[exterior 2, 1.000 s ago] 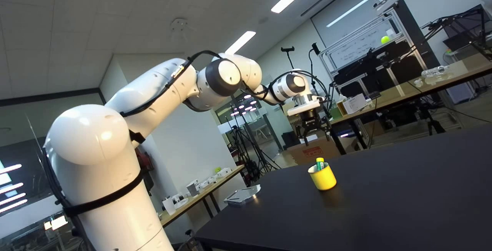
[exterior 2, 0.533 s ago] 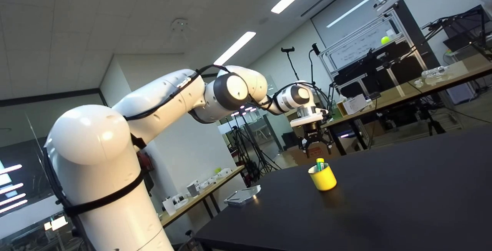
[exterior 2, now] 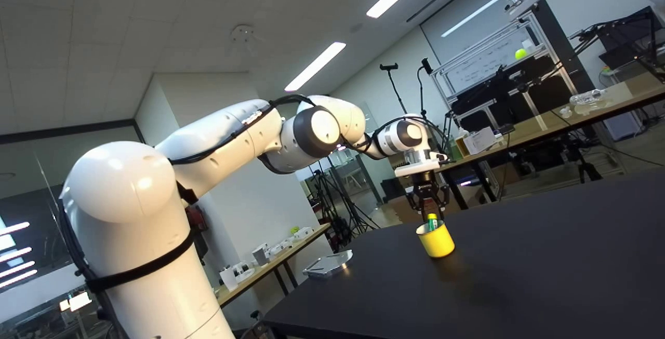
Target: Remove the glue stick from the cup and put it on the table
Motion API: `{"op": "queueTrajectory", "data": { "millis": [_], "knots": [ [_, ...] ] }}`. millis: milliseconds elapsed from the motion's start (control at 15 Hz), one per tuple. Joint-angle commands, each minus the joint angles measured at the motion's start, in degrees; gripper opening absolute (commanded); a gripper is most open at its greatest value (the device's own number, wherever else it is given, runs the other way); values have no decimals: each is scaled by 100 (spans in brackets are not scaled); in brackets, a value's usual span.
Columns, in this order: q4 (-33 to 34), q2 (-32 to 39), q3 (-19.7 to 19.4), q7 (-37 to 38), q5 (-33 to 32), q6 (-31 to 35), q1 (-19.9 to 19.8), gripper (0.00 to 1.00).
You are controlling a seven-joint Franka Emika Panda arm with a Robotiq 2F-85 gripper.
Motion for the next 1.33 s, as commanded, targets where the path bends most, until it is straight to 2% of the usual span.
{"op": "queueTrajectory", "data": {
  "millis": [0, 133, 200, 467, 933, 1067, 1267],
  "knots": [
    [436, 205, 38, 131, 84, -197, -29, 25],
    [426, 150, 37, 108, 123, -249, -41, 11],
    [408, 86, 42, 77, 138, -263, -49, 9],
    [386, -218, 47, 70, 172, -418, -74, 9],
    [89, -1277, -92, -23, 23, -1100, -177, 9],
    [-43, -1549, -224, 34, -111, -876, -193, 9],
    [-439, -1939, -441, 106, -286, -3, -270, 9]
  ]
}}
